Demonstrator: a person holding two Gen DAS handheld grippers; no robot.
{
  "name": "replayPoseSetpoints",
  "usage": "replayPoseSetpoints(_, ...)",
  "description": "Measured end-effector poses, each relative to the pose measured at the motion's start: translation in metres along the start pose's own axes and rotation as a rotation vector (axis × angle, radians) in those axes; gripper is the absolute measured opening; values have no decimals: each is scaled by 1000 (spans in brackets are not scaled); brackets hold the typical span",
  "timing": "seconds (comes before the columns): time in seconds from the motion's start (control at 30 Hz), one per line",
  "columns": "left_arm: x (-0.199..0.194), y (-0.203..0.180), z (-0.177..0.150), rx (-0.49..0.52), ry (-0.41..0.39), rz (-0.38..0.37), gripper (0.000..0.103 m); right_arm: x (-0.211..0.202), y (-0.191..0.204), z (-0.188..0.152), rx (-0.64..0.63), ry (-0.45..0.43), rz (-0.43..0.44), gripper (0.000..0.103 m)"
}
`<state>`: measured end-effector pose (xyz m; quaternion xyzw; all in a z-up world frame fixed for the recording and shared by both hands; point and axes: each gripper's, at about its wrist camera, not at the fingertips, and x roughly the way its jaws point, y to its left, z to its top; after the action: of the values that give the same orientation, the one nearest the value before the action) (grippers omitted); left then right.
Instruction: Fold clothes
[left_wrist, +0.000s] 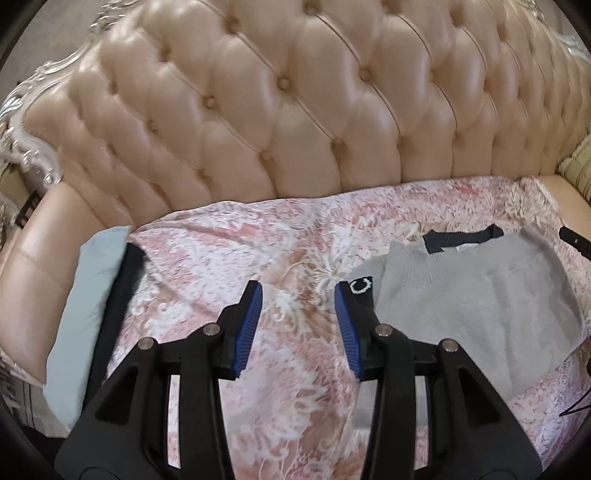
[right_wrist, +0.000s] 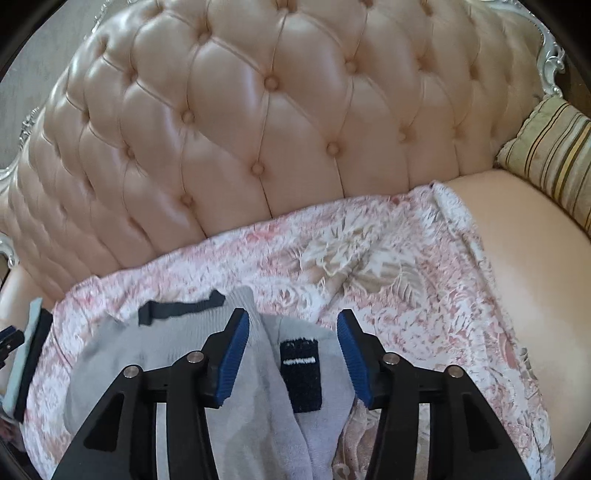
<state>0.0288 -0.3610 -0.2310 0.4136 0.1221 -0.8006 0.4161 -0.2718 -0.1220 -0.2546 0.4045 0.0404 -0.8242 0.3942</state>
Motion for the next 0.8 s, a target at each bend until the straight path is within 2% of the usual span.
replayPoseSetpoints(0.27,-25,-4,-16,-15,-14,-13,46,-12,12,-7,-34,-35,42,55)
replayPoseSetpoints(0.4,-34,-13,-17,-16,-32,-37,58,-12,12,-10,-37,-34,46,55)
replayPoseSetpoints(0.57,-39,-17,-17,-18,-40,-48,59,-13,13,-12,-44,-33,54,55)
replayPoseSetpoints(0.8,-37,-14,-23,-30,-95,-69,59,-13,15,-13,-50,-27,59,56)
